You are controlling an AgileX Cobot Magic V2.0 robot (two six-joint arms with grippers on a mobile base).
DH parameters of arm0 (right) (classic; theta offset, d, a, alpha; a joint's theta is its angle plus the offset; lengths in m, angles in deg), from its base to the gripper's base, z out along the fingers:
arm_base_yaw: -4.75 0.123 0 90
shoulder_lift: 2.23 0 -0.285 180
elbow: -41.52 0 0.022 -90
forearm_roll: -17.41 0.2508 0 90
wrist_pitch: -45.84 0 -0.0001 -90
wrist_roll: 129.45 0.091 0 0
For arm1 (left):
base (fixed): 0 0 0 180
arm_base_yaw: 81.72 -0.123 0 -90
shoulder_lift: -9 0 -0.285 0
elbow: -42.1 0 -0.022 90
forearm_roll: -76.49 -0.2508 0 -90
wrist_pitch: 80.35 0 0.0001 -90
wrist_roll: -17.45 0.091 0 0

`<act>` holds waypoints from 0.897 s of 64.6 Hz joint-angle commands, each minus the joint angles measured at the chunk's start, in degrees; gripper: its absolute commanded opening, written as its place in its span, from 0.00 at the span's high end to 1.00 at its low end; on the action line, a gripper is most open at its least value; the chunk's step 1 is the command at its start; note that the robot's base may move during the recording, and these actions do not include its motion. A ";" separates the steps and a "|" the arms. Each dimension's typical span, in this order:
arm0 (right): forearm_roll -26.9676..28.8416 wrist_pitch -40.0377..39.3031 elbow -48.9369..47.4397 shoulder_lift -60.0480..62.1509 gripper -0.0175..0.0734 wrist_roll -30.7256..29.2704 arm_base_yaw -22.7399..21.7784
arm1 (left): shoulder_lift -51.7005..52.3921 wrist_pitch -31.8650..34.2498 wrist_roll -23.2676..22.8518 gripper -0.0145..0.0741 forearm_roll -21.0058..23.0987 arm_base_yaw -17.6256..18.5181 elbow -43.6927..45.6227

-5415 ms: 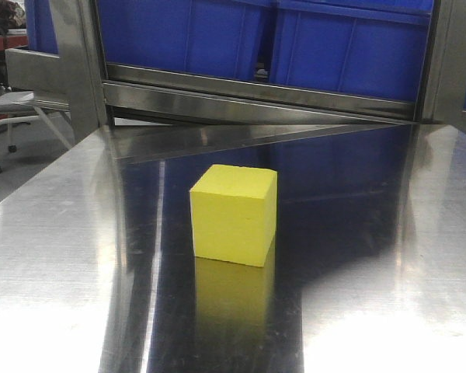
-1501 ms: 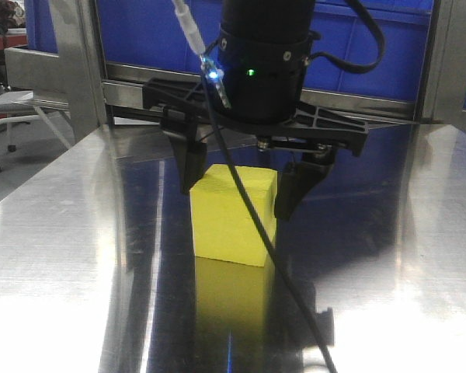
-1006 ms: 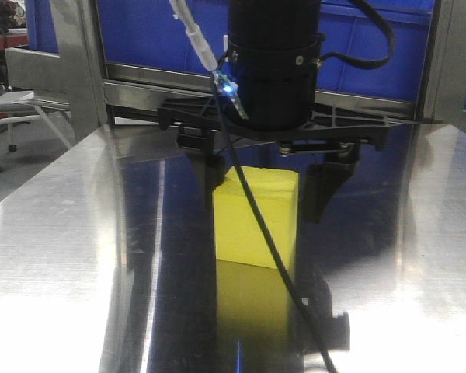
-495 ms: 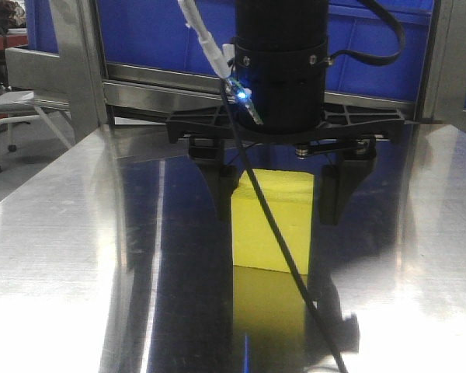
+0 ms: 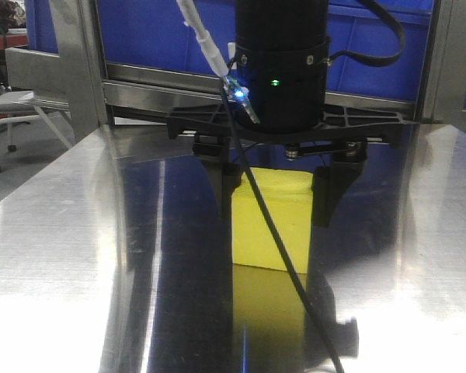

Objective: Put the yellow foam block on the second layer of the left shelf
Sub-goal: 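Close the right gripper around the yellow foam cube, then lift the cube off the table with the right gripper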

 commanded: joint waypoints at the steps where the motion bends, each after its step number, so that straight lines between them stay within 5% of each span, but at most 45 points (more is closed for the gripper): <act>1: -0.75 -1.33 -1.09 5.26 0.50 -3.26 -0.22 | 1.09 5.03 -0.26 0.68 0.22 -0.08 -1.40; 18: -0.80 -2.51 4.07 15.73 0.50 -24.28 -3.78 | 1.09 5.03 -0.26 0.68 0.22 -0.08 -1.40; 31: -0.80 -6.78 13.64 26.16 0.50 -36.04 -13.25 | 1.09 5.03 -0.26 0.68 0.22 -0.08 -1.40; 45: -0.80 -16.89 24.61 39.07 0.50 -44.23 -24.16 | 1.09 5.03 -0.26 0.68 0.22 -0.08 -1.40; 58: -0.80 -28.17 34.74 52.11 0.50 -44.90 -34.91 | 1.09 5.03 -0.26 0.68 0.22 -0.08 -1.40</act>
